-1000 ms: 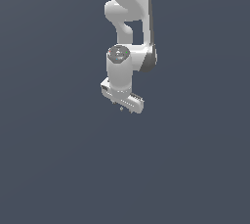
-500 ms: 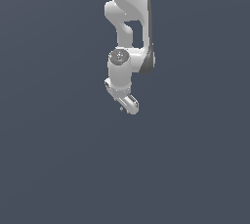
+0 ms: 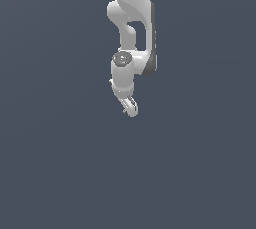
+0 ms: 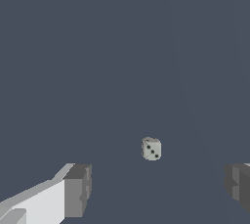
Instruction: Pick up the object and move it to a goal position.
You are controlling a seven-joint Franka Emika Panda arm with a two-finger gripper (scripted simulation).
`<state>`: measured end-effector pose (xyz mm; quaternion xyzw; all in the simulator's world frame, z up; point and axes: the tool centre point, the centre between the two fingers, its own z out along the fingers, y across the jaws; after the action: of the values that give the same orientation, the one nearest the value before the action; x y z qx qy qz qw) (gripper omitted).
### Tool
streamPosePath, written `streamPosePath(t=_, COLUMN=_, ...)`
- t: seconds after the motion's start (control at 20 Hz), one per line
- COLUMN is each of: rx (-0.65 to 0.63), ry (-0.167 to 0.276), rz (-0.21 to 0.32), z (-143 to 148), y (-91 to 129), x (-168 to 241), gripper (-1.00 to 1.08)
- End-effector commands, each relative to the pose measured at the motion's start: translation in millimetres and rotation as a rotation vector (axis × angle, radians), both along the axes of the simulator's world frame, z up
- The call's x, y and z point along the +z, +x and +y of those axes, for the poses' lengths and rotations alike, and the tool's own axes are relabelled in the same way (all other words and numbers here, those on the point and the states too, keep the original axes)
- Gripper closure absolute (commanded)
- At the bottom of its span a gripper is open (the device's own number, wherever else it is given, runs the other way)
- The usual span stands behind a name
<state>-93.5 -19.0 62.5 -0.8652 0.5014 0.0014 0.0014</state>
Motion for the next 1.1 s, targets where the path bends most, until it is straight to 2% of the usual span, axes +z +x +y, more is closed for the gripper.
streamPosePath(t=0.0, rx=-0.027, ry=-0.002, rz=-0.001, z=-1, y=-3, x=-2, gripper=-0.92)
streamPosePath(t=0.5, rx=-0.042, ry=-0.004, rz=-0.001, z=-1, y=-5, x=-8, gripper=-0.92)
streamPosePath(t=1.05, rx=-0.046, ry=-0.004, rz=-0.001, z=-1, y=-6, x=-50, gripper=-0.92)
